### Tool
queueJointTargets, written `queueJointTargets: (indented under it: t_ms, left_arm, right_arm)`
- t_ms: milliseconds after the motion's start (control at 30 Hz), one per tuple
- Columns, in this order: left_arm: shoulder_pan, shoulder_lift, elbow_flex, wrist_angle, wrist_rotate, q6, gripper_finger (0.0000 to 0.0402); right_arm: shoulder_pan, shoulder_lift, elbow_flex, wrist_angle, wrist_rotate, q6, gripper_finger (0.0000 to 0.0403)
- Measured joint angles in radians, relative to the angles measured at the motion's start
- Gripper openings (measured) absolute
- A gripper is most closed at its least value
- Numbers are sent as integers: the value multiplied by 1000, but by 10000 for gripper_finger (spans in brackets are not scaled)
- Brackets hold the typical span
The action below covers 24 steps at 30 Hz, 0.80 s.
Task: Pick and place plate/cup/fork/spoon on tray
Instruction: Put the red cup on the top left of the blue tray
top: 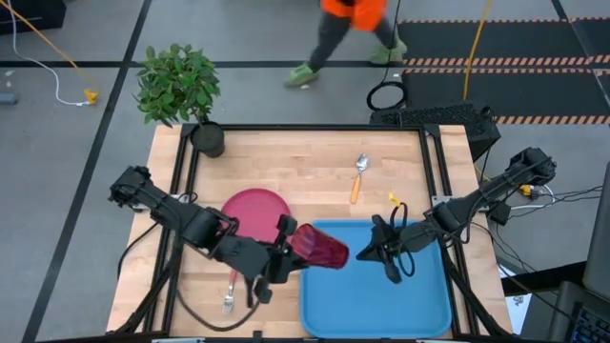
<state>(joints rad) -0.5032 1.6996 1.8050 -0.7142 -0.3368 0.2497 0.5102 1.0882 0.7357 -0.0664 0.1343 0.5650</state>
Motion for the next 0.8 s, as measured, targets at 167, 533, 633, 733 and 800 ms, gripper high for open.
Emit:
queueJointTargets:
  t_ms: [167,533,633,733,800]
  left_arm:
    - [29,53,0,-96,-1,-44,8]
    - [130,226,0,-161,92,-90,8]
    - [147,275,0,-163,94,-93,10]
    - [170,314,-1,-169,105,-76,19]
    - [187,329,-1,-181,125,-77,17]
  right_arm:
    - [3,-3,0,-33,-5,0,0]
    - [3,-3,0,-111,3,-1,0]
    - [3,-3,0,-120,57,-20,0]
    - [2,-3,0,-132,120,-35,0]
    - [2,-3,0,-140,133,-35,0]
